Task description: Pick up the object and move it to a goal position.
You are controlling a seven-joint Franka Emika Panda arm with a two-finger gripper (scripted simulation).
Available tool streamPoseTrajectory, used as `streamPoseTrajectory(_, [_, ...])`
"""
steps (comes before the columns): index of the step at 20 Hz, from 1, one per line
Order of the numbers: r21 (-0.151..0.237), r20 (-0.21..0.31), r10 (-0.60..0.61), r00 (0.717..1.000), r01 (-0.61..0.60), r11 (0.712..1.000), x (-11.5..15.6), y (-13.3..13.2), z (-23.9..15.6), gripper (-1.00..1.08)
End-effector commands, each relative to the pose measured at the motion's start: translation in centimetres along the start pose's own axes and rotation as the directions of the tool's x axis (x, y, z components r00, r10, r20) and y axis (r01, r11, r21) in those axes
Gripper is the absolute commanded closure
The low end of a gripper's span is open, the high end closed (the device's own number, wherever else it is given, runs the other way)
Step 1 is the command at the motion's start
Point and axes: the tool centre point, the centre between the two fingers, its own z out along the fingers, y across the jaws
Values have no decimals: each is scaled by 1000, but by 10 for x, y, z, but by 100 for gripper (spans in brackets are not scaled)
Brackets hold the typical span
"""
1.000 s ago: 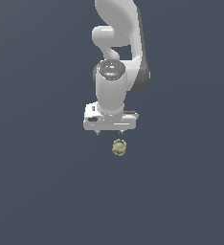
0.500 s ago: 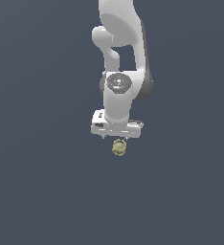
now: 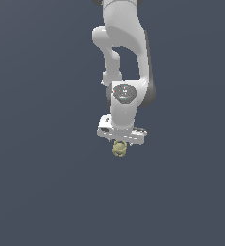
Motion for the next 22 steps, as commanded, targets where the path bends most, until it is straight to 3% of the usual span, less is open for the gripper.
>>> streamPoseTrajectory(1, [2,-1,17,1000,-17,1000,0,-2,4,-92])
streamPoseTrajectory(8, [2,-1,18,1000,-18,1000,-1,-3,8,-92])
streamPoseTrajectory(22, [2,-1,22,1000,-22,1000,-1,-3,55,-92])
